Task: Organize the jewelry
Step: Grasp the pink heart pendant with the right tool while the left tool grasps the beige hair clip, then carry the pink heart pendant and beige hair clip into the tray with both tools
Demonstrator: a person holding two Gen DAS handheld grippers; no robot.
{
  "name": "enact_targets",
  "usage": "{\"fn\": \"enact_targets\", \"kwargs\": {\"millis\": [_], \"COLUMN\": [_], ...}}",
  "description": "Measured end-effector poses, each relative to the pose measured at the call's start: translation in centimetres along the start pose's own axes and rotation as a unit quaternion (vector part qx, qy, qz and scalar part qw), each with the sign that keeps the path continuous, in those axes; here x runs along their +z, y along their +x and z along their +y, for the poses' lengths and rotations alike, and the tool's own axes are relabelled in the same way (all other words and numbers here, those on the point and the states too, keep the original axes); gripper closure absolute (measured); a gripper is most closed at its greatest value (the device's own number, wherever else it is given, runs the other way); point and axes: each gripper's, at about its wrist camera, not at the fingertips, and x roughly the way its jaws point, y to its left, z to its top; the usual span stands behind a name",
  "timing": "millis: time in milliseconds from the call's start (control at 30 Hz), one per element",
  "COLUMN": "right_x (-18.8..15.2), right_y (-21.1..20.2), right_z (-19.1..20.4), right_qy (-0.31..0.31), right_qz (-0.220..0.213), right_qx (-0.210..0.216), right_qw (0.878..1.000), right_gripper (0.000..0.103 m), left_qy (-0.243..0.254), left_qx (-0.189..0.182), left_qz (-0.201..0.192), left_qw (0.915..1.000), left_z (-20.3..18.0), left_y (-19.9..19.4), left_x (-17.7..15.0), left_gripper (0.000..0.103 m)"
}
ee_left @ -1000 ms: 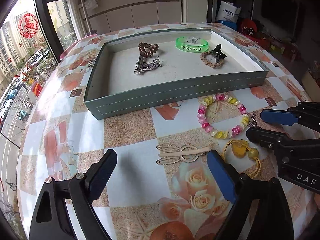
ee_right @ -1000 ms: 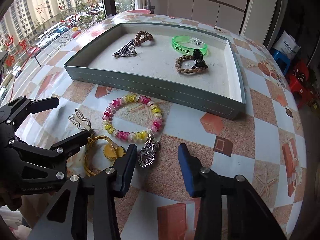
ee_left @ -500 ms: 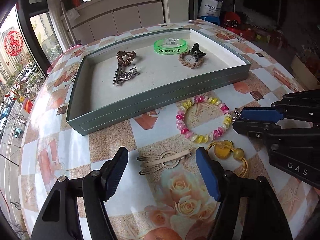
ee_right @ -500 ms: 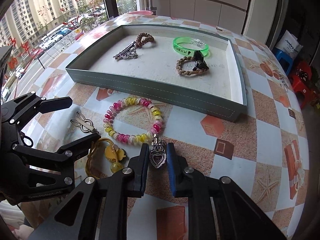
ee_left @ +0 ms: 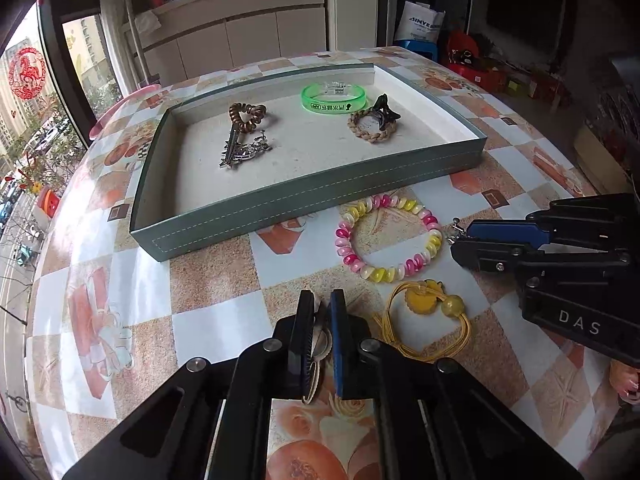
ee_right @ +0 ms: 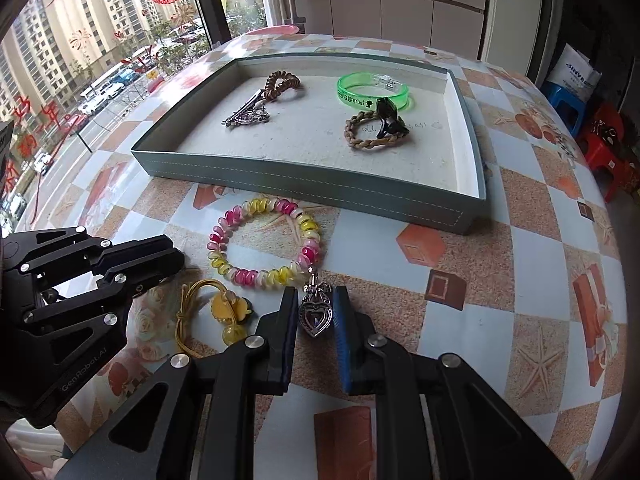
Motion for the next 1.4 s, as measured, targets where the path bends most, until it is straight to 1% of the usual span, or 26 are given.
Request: {"fn": "enact_targets", "kwargs": {"millis": [367, 633, 833, 1000, 1200, 1400], "right_x": [-0.1, 0.7, 2.8, 4.8, 7.1, 9.9], "right_y": [-1.9, -4.1, -6.0, -6.6, -6.2, -4.8], "right_z": [-0.9, -1.6, -2.2, -2.6, -3.1, -3.0], "right_qy": [0.023, 0.041, 0.048, 0.05, 0.057, 0.062], "right_qz": [-0.014, -0.03, -0.051, -0.061, -0.062, -0.058], "right_qx": [0.019, 0.037, 0.041, 0.04, 0.048, 0.06], "right_qw": [0.999, 0.998, 0.997, 0.996, 0.995, 0.995], "right_gripper": [0.084, 0.084, 0.084, 0.084, 0.084, 0.084], "left_qy": [-0.043, -0.061, -0.068, -0.072, -0.076, -0.091], "left_qx": [-0.013, -0.021, -0.026, -0.029, -0.028, -0.033], "left_qz": [-0.024, -0.047, -0.066, -0.078, -0.085, -0.085], "left_qw": [0.9987, 0.9968, 0.9952, 0.9939, 0.9931, 0.9917], "left_z": [1.8, 2.5, 3.1, 3.7, 4.4, 5.3], "left_y": [-2.3, -4.4, -5.6, -6.1, -5.9, -4.6], "left_x": [0.5, 2.0, 3.7, 5.2, 6.9, 8.5], "left_gripper": [0.082, 0.082, 0.082, 0.082, 0.082, 0.082]}}
